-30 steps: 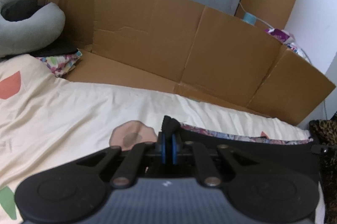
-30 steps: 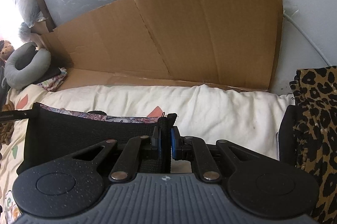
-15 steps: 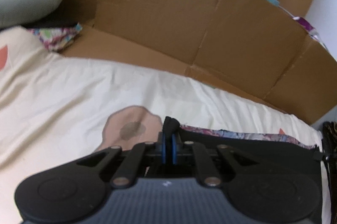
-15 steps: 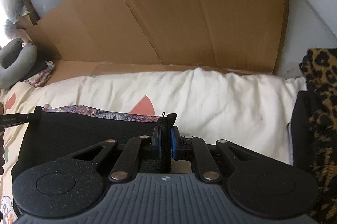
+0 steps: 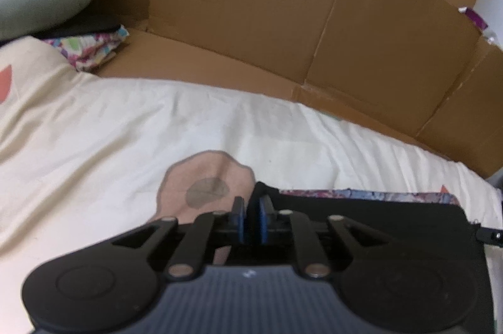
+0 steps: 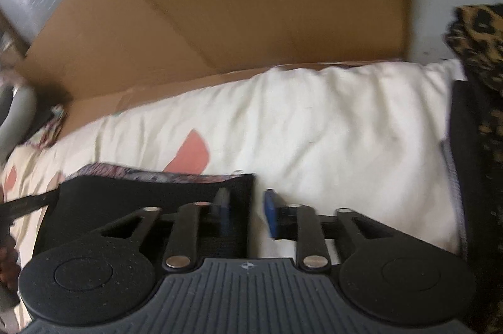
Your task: Fold clothes
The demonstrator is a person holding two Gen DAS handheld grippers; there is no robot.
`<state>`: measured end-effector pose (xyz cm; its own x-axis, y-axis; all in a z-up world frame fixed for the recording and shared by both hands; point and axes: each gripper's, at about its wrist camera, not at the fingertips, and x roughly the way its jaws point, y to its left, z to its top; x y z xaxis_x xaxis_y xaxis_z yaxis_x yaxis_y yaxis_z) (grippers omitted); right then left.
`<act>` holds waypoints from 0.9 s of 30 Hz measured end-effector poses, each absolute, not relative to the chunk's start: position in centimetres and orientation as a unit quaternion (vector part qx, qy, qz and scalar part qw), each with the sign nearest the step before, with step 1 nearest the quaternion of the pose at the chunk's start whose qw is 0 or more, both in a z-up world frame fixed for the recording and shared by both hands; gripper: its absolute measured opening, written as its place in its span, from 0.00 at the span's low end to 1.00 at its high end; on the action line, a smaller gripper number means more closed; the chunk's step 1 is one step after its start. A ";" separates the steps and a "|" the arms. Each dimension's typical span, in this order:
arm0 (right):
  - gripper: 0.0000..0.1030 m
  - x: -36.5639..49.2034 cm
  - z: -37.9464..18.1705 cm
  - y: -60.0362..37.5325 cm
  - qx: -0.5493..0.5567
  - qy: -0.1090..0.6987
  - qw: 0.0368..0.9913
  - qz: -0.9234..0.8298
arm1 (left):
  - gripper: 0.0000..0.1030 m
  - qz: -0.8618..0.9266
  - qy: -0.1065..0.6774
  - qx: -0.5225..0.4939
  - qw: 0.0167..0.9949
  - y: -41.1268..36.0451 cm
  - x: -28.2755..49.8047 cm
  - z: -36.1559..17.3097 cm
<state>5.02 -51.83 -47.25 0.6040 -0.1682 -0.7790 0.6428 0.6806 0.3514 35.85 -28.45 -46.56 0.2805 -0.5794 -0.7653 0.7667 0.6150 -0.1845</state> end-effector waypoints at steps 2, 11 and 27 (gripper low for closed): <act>0.30 4.5 -47.0 -52.0 0.318 0.370 0.837 -0.246 | 0.15 -0.422 0.417 0.104 0.798 -28.0 35.5 -45.8; 0.30 4.3 -43.8 -49.4 0.290 0.318 0.876 -0.218 | 0.39 -0.453 0.400 0.082 0.793 -26.9 31.5 -43.1; 0.30 10.5 -43.3 -41.5 0.209 0.344 0.910 -0.100 | 0.39 -0.508 0.372 0.117 0.768 -30.4 27.6 -44.0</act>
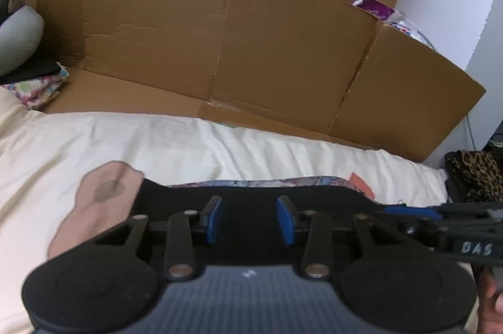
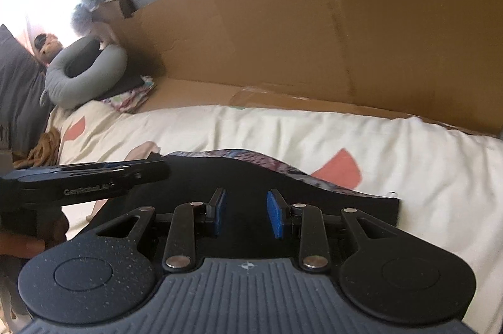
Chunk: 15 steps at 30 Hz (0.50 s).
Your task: Fold clothes
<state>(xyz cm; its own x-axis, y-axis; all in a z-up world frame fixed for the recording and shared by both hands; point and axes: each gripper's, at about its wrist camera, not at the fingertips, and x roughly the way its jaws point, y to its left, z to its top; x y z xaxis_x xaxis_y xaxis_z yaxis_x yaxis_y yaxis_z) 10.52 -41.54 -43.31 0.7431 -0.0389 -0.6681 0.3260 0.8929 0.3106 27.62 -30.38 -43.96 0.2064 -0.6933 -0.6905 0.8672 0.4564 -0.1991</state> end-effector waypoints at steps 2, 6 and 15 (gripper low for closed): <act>0.30 11.1 -43.6 -41.3 0.204 0.348 0.910 -0.097 | 0.39 -0.507 0.375 0.124 0.766 -30.8 27.6 -44.4; 0.30 12.2 -44.4 -41.6 0.198 0.361 0.905 -0.103 | 0.39 -0.499 0.393 0.118 0.763 -31.3 28.4 -45.5; 0.31 13.1 -46.6 -42.5 0.213 0.391 0.888 -0.114 | 0.40 -0.497 0.406 0.116 0.758 -31.7 29.0 -46.6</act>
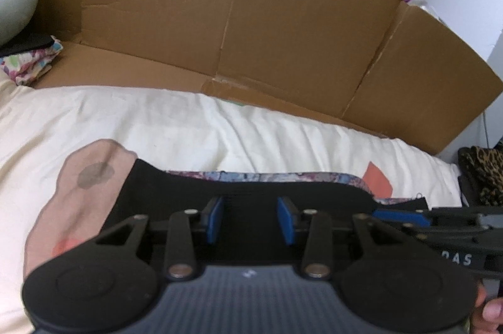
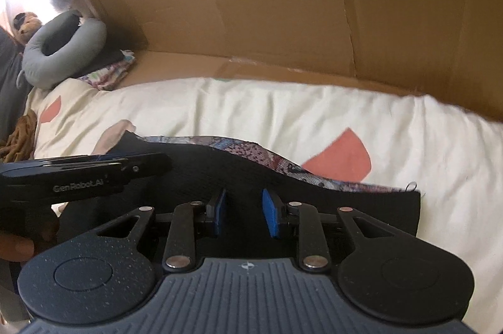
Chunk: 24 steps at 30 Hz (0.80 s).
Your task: Fold clothes
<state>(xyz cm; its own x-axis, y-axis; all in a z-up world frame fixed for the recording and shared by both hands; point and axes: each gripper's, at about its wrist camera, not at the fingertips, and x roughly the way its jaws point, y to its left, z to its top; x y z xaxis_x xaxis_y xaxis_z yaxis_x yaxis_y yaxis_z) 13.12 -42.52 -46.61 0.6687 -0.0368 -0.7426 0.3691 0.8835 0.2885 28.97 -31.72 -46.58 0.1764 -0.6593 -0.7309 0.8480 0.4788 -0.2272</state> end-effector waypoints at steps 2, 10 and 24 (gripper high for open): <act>0.31 13.1 -46.6 -42.7 0.216 0.390 0.888 -0.115 | 0.40 -0.495 0.407 0.116 0.759 -31.7 28.9 -46.4; 0.18 11.7 -44.7 -42.1 0.219 0.351 0.904 -0.110 | 0.38 -0.517 0.376 0.105 0.762 -30.7 28.0 -44.7; 0.08 13.8 -46.4 -43.2 0.239 0.369 0.893 -0.095 | 0.32 -0.502 0.398 0.106 0.761 -31.8 29.3 -46.8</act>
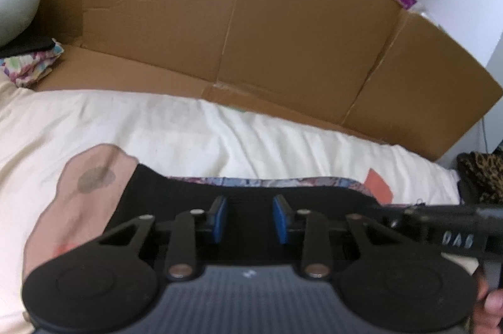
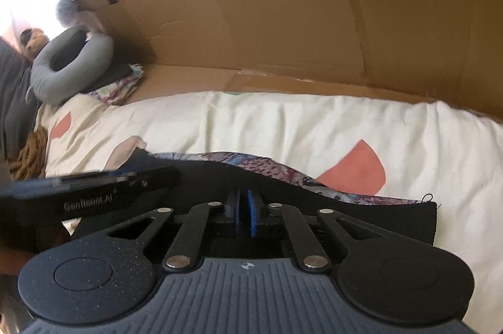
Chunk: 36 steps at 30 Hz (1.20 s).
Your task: Fold clothes
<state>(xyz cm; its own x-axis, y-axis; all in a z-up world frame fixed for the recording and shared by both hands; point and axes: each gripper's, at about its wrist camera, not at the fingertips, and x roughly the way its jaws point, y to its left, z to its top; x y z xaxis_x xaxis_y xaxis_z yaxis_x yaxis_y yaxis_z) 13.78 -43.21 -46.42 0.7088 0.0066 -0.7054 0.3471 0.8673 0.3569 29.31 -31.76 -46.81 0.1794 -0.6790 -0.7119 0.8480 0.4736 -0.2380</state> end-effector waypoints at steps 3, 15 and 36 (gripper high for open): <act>0.04 13.8 -46.9 -44.0 0.258 0.371 0.887 -0.097 | 0.32 -0.503 0.399 0.111 0.759 -32.0 29.4 -46.7; 0.04 15.0 -47.2 -43.5 0.233 0.386 0.887 -0.098 | 0.13 -0.492 0.402 0.125 0.762 -32.0 29.4 -45.8; 0.18 6.7 -44.4 -40.8 0.176 0.378 0.906 -0.074 | 0.17 -0.563 0.381 0.177 0.712 -29.7 22.6 -45.6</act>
<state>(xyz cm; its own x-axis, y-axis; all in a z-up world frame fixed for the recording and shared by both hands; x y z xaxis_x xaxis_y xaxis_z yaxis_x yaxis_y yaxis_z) 6.75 -40.84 -44.40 0.7037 -0.0007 -0.7105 0.2666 0.9272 0.2632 22.62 -29.65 -45.58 0.0752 -0.6674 -0.7409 0.9364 0.3026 -0.1776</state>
